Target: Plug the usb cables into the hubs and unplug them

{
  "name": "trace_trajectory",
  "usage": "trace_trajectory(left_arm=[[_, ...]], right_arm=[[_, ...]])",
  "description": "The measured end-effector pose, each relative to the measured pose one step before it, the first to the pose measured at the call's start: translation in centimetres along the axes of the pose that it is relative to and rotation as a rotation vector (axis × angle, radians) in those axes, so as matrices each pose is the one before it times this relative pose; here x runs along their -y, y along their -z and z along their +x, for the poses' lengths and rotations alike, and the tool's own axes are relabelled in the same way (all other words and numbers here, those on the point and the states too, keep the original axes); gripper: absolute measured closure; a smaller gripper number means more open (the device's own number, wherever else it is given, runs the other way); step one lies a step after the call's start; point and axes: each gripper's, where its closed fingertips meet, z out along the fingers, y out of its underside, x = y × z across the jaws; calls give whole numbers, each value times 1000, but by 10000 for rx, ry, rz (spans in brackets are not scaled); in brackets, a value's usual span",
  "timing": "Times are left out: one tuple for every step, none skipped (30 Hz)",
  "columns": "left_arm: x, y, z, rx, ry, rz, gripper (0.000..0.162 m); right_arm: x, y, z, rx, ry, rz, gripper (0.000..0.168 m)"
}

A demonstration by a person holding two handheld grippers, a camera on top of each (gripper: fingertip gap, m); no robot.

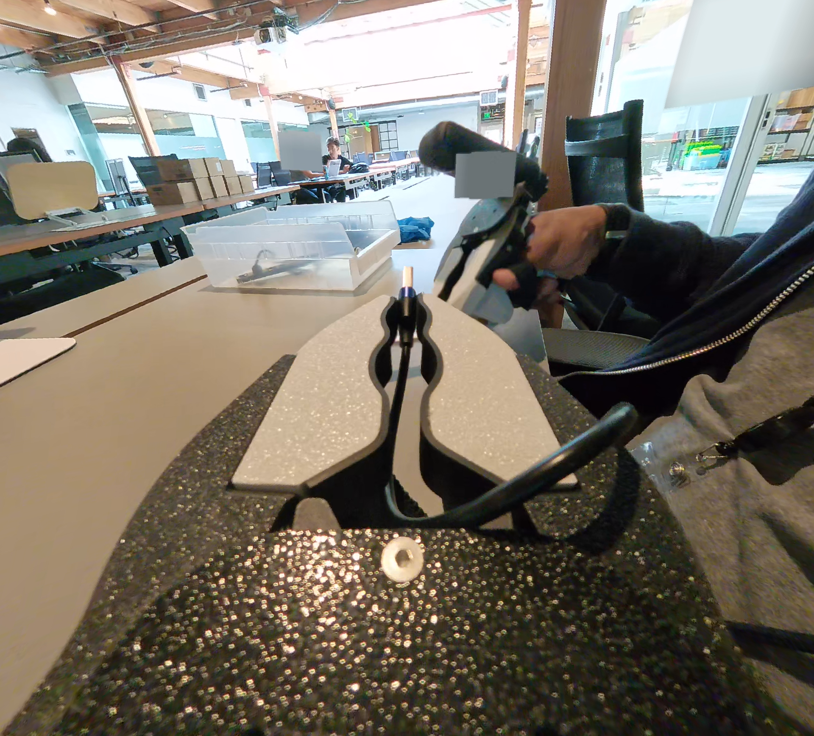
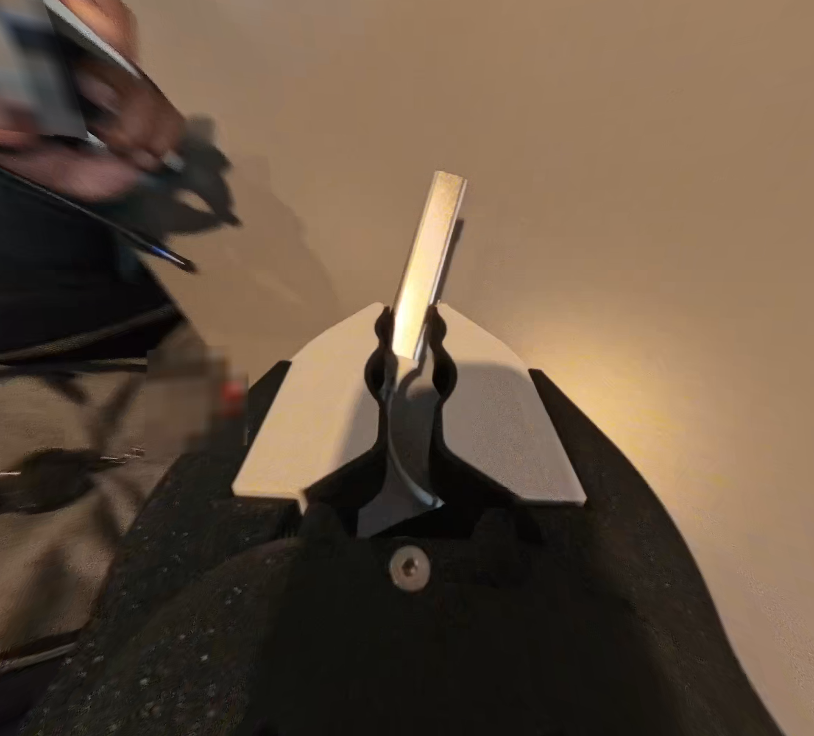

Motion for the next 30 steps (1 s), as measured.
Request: trace_trajectory(left_arm=[[42,25,-37,17,7,30,155],[60,29,-43,21,-1,34,155],[43,15,-31,11,12,31,154],[57,16,-35,9,16,34,155],[35,10,-32,9,12,26,155],[31,16,-34,18,8,22,155],[48,21,-14,5,6,26,155],[35,29,7,-4,10,30,154],[50,20,7,1,9,34,155],[47,27,-6,3,5,31,154],[39,32,-6,0,12,33,154],[51,16,0,-8,33,37,154],[74,17,32,-24,23,52,154],[86,2,41,-34,23,62,155],[114,19,67,-46,19,72,154],[87,18,70,-38,0,51,154],[47,26,48,-16,-17,29,155],[30,-4,27,-18,-1,15,154],[-7,-19,30,-31,19,-2,154],[-21,-31,41,-34,12,-11,154],[-34,-35,25,-17,-2,-20,154],[-26,-31,21,-12,-17,-23,154],[-7,-8,48,-18,-21,-6,154],[8,-15,47,-24,-2,7,155],[4,3,16,-15,6,3,155],[-3,-13,0,-5,6,-7,155],[-2,2,-14,-2,8,-1,155],[-3,-8,6,-5,7,-1,155],[-8,4,-5,3,-2,-6,155],[-13,-8,-22,17,-6,-8,155]], right_arm=[[1184,477,-691,936,-588,772,152],[1177,524,-727,940,-611,753,152],[1221,518,-887,980,-503,771,152],[1283,482,-1028,1026,-544,854,152],[1127,362,-935,990,-696,788,152],[933,247,-987,1059,-677,729,152],[588,103,-727,958,-824,627,152],[176,39,-46,612,-940,490,152],[-150,25,591,273,-829,375,152],[-519,29,1228,-139,-694,173,152],[-607,17,1379,-348,-617,62,152],[-384,14,627,-208,-365,-18,152],[-254,33,528,-560,277,-133,151],[-74,94,651,-833,621,-143,151],[48,161,545,-684,499,-137,150],[76,194,597,-525,279,-133,150],[164,213,558,-341,61,-62,150],[173,210,437,-184,-49,-46,150],[186,198,476,-241,63,-71,150],[292,217,514,-316,178,-9,150],[306,182,568,-347,193,-18,150],[203,111,399,-187,124,-78,150],[104,45,210,3,3,-141,150],[110,-3,100,119,-72,-144,150],[117,-12,-42,211,-82,-121,150],[137,-19,-120,262,-120,-101,150],[275,-2,-422,460,-154,7,150],[352,-6,-853,776,-225,74,151],[340,-30,-835,779,-308,66,152],[435,-49,-687,646,-183,152,154]])
